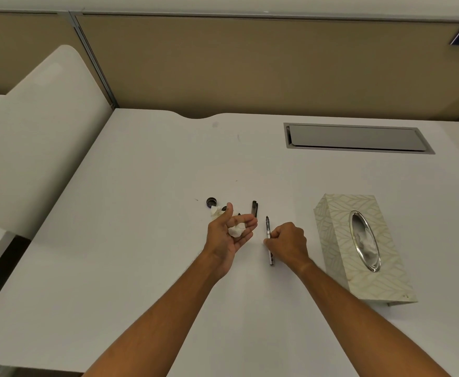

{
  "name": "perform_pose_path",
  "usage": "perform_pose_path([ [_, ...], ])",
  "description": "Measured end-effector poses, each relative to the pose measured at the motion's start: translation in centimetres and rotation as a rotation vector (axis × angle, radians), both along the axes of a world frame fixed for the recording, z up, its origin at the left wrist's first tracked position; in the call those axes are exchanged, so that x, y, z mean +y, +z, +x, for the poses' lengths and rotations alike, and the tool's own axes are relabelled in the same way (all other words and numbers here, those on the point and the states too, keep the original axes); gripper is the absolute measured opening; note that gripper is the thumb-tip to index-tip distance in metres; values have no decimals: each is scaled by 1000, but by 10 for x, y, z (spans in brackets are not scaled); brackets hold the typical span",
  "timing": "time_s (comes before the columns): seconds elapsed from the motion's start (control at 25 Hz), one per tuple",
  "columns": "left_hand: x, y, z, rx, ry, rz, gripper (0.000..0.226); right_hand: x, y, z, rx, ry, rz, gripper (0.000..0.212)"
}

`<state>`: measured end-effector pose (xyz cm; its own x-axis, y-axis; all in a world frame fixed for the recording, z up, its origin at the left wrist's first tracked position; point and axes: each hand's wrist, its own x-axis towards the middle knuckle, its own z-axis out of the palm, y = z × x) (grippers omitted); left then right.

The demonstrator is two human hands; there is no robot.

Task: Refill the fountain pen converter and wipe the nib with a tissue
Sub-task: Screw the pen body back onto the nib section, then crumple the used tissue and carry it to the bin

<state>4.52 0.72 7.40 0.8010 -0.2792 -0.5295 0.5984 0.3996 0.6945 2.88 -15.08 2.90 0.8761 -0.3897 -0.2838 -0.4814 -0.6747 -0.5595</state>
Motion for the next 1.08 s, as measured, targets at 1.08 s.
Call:
perform_pose_path([
  [1.08,5,5,-9,-105,-121,104,59,3,23,-9,-263,-45,194,15],
])
